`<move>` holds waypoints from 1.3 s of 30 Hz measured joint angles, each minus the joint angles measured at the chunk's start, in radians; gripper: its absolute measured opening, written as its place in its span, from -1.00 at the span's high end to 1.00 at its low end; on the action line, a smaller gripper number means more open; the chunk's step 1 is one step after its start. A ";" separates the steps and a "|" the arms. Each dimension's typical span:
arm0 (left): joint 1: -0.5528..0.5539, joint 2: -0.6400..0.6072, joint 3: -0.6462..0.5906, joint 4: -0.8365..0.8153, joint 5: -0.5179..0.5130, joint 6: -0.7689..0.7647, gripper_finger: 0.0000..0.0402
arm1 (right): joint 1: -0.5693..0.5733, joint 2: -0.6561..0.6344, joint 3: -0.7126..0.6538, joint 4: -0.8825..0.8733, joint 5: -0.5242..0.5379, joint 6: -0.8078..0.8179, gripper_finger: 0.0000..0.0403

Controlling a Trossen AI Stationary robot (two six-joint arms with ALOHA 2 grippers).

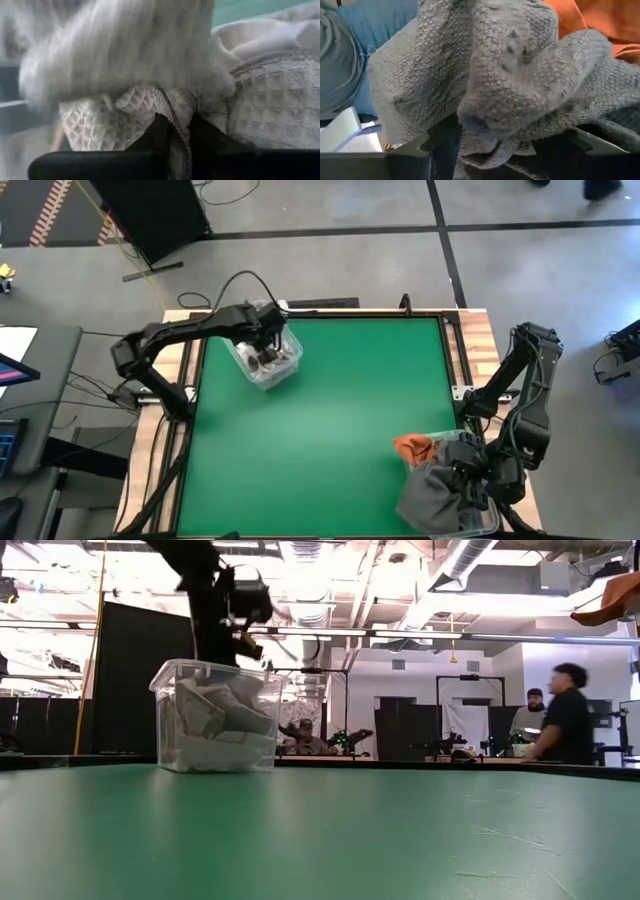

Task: Sort towels by color in basket
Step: Put the light gray towel into the top transparent bin

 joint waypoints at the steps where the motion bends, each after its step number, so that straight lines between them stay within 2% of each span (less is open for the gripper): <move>1: 0.013 0.005 -0.017 0.014 0.031 -0.002 0.80 | -0.001 0.000 0.000 -0.002 0.000 0.000 -0.31; 6: 0.067 0.032 -0.062 0.054 0.159 -0.005 0.80 | -0.001 0.000 0.001 -0.016 0.002 0.007 -0.31; 17: 0.100 0.033 -0.068 0.044 0.242 -0.019 0.75 | -0.001 0.000 0.001 -0.017 0.003 0.008 -0.31; 22: 0.100 0.036 -0.032 -0.010 0.251 -0.037 0.47 | -0.001 0.000 0.001 -0.017 0.003 0.008 -0.31; 29: 0.076 0.012 0.094 -0.193 0.258 -0.061 0.01 | -0.001 -0.003 0.001 -0.017 0.004 -0.022 -0.31; 34: 0.044 -0.045 0.201 -0.285 0.255 -0.087 -0.06 | -0.001 -0.009 0.040 -0.030 0.014 -0.066 -0.31; 39: 0.006 -0.111 0.290 -0.341 0.215 -0.107 -0.07 | -0.001 -0.010 0.112 -0.118 0.065 -0.099 -0.31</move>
